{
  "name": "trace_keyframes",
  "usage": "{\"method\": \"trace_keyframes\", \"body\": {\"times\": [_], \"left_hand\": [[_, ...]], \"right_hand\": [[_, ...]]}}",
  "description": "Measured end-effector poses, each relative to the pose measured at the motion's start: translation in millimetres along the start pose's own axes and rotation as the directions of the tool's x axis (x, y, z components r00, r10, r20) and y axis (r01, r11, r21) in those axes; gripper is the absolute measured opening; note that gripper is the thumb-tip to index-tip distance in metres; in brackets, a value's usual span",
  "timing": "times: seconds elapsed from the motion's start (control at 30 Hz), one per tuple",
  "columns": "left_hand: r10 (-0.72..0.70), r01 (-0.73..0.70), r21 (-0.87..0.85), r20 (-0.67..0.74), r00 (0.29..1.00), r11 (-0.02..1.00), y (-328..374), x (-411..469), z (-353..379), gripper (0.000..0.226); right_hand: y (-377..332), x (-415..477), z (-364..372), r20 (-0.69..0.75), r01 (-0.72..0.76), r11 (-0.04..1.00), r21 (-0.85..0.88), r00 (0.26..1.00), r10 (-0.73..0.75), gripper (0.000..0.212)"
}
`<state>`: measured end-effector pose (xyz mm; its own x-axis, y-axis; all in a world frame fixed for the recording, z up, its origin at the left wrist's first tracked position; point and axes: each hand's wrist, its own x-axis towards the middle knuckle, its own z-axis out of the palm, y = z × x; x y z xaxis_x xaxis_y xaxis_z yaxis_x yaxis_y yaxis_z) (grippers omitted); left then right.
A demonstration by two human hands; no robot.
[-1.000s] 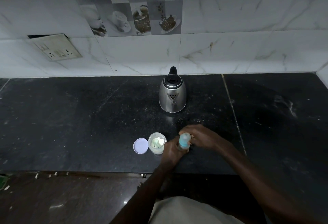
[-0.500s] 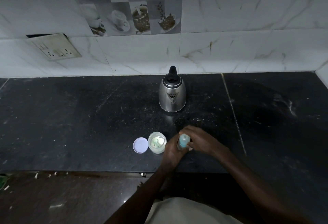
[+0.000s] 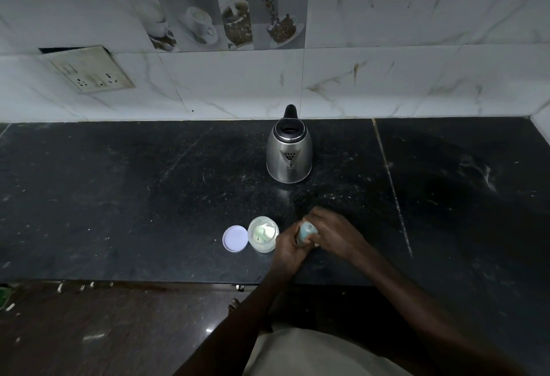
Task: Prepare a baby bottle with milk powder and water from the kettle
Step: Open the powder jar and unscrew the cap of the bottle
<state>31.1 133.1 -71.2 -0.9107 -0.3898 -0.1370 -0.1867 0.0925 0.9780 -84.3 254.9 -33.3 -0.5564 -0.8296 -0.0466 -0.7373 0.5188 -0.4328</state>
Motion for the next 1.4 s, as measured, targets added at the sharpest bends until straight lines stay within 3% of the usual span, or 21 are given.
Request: {"method": "trace_keyframes", "body": {"times": [0.3, 0.43, 0.57, 0.8, 0.97, 1.1, 1.23, 1.4], "left_hand": [[0.012, -0.012, 0.01, 0.006, 1.0, 1.0, -4, 1, 1, 0.03], [0.005, -0.004, 0.032, -0.007, 1.0, 0.999, -5, 3, 1, 0.035], [0.012, -0.012, 0.051, 0.015, 1.0, 0.999, -7, 6, -1, 0.037], [0.002, -0.007, 0.084, 0.052, 0.999, 0.996, -14, 9, -4, 0.049], [0.015, -0.021, 0.095, 0.064, 0.998, 0.995, -15, 9, -4, 0.043], [0.006, -0.012, 0.125, 0.05, 0.999, 0.992, -18, 10, -3, 0.051], [0.004, -0.013, 0.143, 0.069, 0.998, 0.99, -24, 13, -2, 0.056], [-0.005, -0.003, 0.151, 0.057, 0.998, 0.989, -26, 14, -1, 0.055]], "right_hand": [[8, -4, -11, -0.007, 0.224, 0.974, 0.03, 0.975, -0.224, 0.042], [13, -1, -18, 0.011, 0.305, 0.948, 0.091, 0.952, -0.307, 0.037], [21, 1, -27, 0.05, 0.346, 0.912, 0.219, 0.93, -0.365, 0.047], [37, -7, -44, -0.055, 0.089, 0.936, 0.339, 0.996, -0.075, 0.048], [53, -28, -25, -0.054, -0.093, 0.871, 0.482, 0.989, 0.136, 0.048], [67, -38, -6, -0.104, -0.18, 0.93, 0.319, 0.969, 0.223, 0.053], [69, -43, 22, -0.017, -0.272, 0.955, 0.117, 0.961, 0.275, 0.055], [66, -48, 39, -0.001, -0.365, 0.929, 0.061, 0.931, 0.366, 0.057]]}}
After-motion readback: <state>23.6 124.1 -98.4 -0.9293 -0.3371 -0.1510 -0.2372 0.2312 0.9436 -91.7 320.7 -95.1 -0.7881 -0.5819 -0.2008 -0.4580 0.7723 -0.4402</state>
